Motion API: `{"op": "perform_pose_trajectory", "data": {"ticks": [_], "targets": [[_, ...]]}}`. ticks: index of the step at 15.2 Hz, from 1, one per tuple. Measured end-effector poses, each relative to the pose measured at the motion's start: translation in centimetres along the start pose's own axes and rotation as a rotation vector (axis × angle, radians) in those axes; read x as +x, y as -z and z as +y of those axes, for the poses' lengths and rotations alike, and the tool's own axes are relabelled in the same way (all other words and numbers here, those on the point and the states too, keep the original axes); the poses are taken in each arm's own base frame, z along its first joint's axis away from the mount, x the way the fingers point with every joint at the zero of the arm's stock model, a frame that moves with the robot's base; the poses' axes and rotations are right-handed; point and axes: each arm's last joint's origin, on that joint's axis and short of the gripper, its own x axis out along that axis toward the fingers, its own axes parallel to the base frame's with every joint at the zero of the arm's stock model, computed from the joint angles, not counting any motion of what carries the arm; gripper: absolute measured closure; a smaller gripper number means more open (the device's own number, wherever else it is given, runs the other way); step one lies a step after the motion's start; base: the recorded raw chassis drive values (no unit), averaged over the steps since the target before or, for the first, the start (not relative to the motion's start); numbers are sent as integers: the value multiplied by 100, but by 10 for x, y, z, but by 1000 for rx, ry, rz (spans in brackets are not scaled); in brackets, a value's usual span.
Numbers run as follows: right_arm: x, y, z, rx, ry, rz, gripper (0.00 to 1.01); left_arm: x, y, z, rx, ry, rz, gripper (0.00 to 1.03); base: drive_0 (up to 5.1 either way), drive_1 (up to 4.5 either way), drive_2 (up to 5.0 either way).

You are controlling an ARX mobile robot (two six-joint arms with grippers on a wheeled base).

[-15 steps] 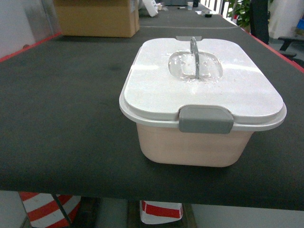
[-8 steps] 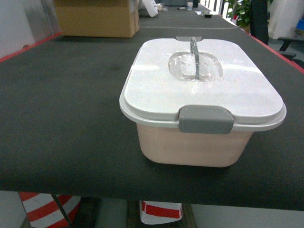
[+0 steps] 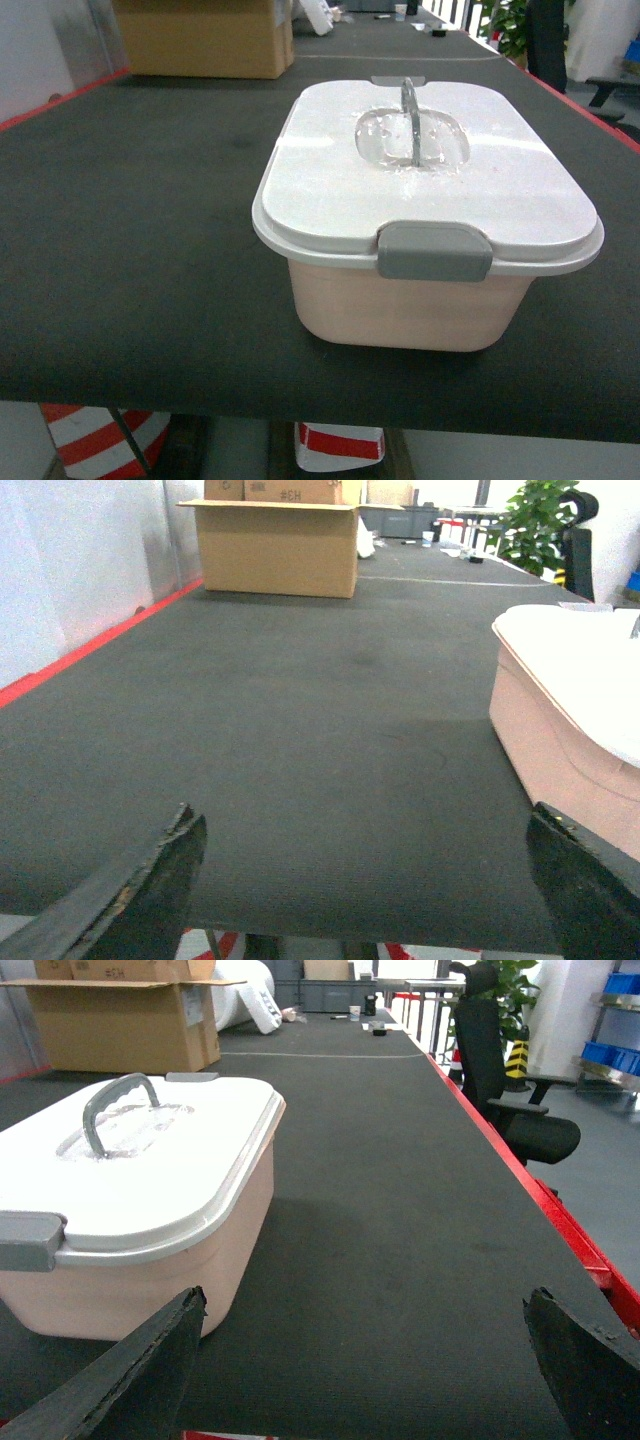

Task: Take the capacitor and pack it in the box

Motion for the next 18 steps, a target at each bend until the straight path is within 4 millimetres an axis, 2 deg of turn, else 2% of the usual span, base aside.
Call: {"op": "perform_pose_trajectory", "data": {"ticks": [1, 2, 18], "targets": [[0, 0, 0, 0, 0, 0, 3, 0, 0, 0, 2, 0, 0, 3, 0, 0, 0], [0, 0, 0, 0, 0, 0, 3, 0, 0, 0, 1, 0, 0, 6, 0, 0, 0], [0, 0, 0, 0, 0, 0, 3, 0, 0, 0, 3, 0, 0, 5, 0, 0, 0]]}}
